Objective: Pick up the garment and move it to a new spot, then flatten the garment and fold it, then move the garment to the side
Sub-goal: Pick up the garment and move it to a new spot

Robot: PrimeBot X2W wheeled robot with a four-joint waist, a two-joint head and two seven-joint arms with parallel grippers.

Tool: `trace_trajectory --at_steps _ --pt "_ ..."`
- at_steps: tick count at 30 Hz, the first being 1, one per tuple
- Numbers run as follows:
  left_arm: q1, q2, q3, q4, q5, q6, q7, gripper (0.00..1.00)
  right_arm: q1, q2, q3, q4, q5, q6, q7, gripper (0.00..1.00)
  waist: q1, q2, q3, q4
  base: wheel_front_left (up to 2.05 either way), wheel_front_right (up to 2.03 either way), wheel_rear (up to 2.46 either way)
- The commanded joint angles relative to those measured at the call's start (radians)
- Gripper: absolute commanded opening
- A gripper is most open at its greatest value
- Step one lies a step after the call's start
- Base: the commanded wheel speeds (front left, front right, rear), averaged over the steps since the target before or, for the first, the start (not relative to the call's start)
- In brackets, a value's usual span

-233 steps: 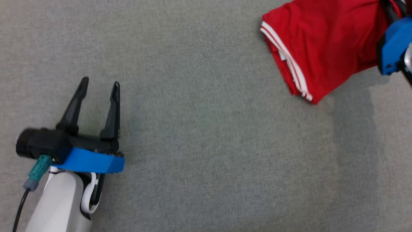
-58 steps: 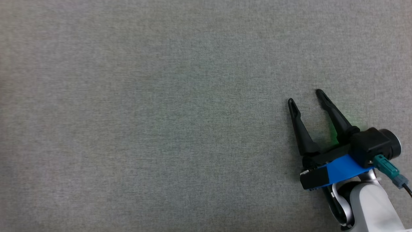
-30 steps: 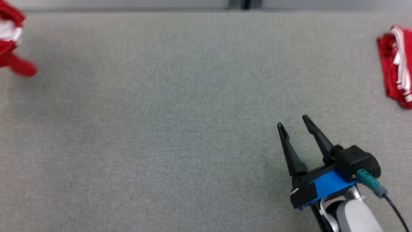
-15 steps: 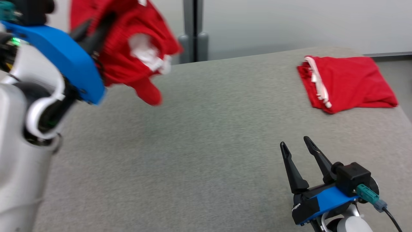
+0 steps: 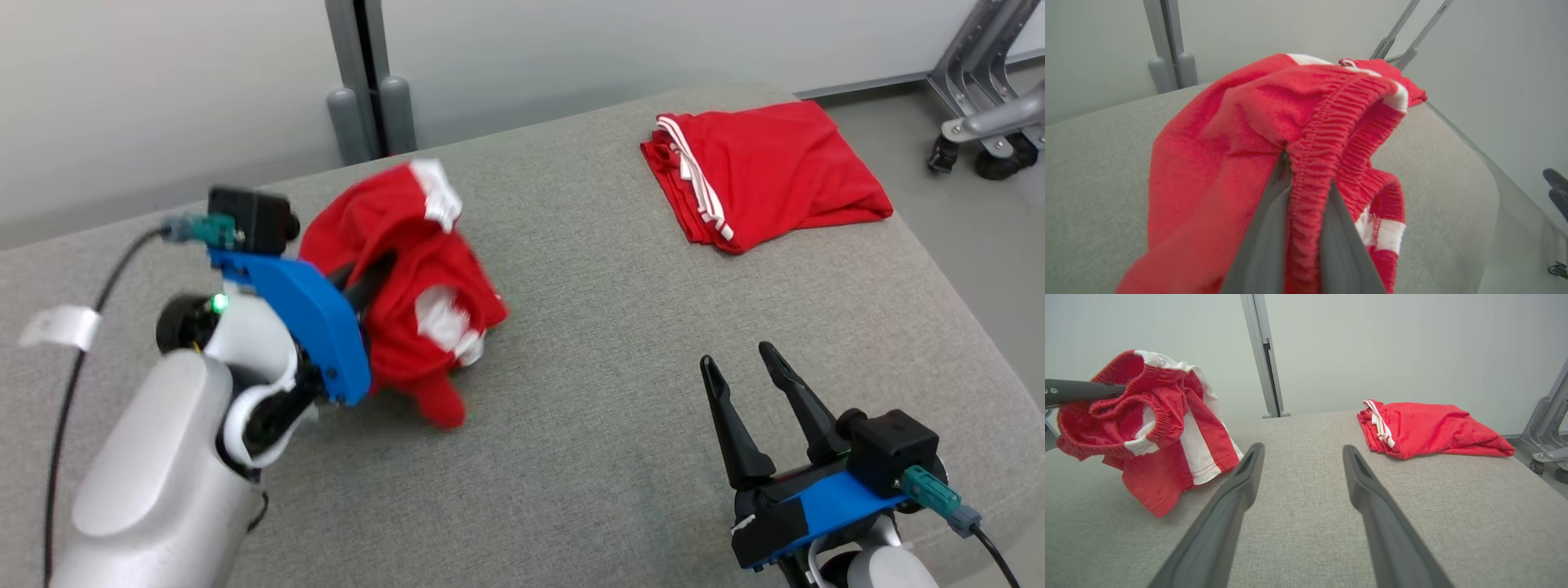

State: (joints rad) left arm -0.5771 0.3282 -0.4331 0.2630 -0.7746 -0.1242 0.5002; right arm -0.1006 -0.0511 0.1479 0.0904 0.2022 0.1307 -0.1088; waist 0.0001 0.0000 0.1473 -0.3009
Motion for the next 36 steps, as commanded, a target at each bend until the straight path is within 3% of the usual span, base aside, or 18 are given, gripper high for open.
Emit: trace_trajectory --at_steps 1,3,4,5,11,16,21,30,36 --pt "0.026 -0.004 -0.005 0.033 0.000 -0.007 -0.015 0.00 -0.010 0.001 0.002 0.004 0.002 0.000 -0.008 1.00 -0.0001 0.0000 0.001 -0.004 0.00 0.00 0.00" --pt "0.034 -0.013 -0.018 0.090 0.012 -0.008 -0.052 0.03 -0.015 0.001 0.005 0.007 0.005 0.000 -0.010 1.00 -0.0001 0.0000 0.004 -0.007 0.00 0.00 0.00" --pt "0.039 -0.020 -0.023 0.119 0.016 -0.008 -0.074 0.36 -0.017 0.000 0.003 0.009 0.006 0.000 -0.011 1.00 -0.0001 0.0000 0.005 -0.007 0.00 0.00 0.00" --pt "0.044 -0.027 -0.036 0.149 0.026 -0.008 -0.092 1.00 -0.017 0.000 0.001 0.011 0.007 0.000 -0.014 1.00 -0.0001 0.0000 0.006 -0.005 0.00 0.00 0.00" --pt "0.070 -0.098 -0.101 0.243 0.016 -0.009 -0.250 1.00 -0.002 0.000 -0.034 0.007 -0.017 0.000 -0.011 1.00 -0.0001 0.0000 -0.011 0.047 0.00 0.00 0.00" --pt "0.111 -0.125 -0.125 0.212 0.004 -0.009 -0.362 1.00 0.035 0.000 -0.081 -0.010 -0.025 0.000 -0.005 1.00 -0.0001 0.0000 -0.032 0.095 0.00 0.00 0.00" --pt "0.177 -0.100 -0.123 0.159 0.026 -0.004 -0.489 1.00 0.074 0.000 -0.135 -0.041 -0.038 0.000 0.011 1.00 -0.0001 0.0000 -0.061 0.148 0.00 0.00 0.00" --pt "0.304 -0.026 -0.075 0.058 0.108 0.071 -0.704 1.00 0.114 0.000 -0.203 -0.080 -0.041 0.000 0.027 1.00 -0.0001 0.0000 -0.092 0.238 0.00 0.00 0.00" --pt "0.371 0.006 -0.003 0.018 0.165 0.116 -0.761 1.00 0.123 0.000 -0.208 -0.060 -0.040 0.000 0.032 1.00 -0.0001 0.0000 -0.101 0.284 0.00 0.00 0.00"
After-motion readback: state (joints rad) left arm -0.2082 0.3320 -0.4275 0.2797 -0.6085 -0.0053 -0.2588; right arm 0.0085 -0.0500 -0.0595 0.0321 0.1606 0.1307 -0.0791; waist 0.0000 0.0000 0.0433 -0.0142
